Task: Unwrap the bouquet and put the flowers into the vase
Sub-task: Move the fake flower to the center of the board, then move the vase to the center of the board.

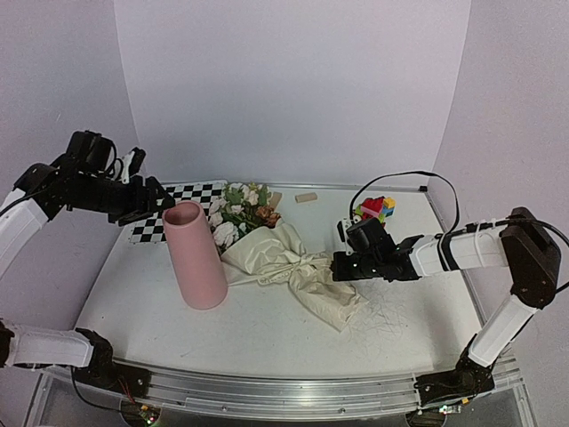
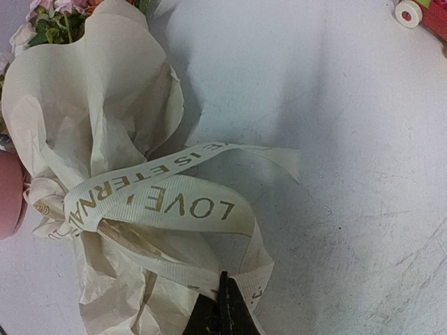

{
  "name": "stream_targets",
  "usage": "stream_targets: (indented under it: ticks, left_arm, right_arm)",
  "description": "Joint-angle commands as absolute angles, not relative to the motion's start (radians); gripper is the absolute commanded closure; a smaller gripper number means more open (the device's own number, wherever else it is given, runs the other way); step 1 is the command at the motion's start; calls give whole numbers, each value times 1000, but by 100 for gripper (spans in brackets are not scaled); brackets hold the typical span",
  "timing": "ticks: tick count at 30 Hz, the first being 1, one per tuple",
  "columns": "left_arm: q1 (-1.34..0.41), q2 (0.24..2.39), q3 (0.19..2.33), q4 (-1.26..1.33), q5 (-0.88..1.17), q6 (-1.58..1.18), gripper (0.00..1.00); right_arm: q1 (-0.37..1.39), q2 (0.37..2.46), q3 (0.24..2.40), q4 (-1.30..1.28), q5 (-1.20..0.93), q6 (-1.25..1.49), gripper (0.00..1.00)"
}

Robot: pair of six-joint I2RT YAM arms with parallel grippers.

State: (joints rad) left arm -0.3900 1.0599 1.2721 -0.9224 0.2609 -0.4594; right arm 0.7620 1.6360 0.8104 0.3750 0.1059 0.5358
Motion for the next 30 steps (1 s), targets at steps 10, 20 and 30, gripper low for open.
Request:
stream_targets:
  ticks: [10, 20, 30]
  left_arm:
    - [-506, 1202, 1457, -1099, -90, -532, 37]
    - [-577, 1303, 1549, -1197, -134, -543, 40]
    - [-605, 1365, 1606, -1279, -212, -560, 58]
  right_arm:
    - [756, 1623, 814, 364, 151, 538, 98]
    - [756, 1641, 829, 364, 142, 539, 98]
    - [756, 1649, 837, 364, 140, 539, 97]
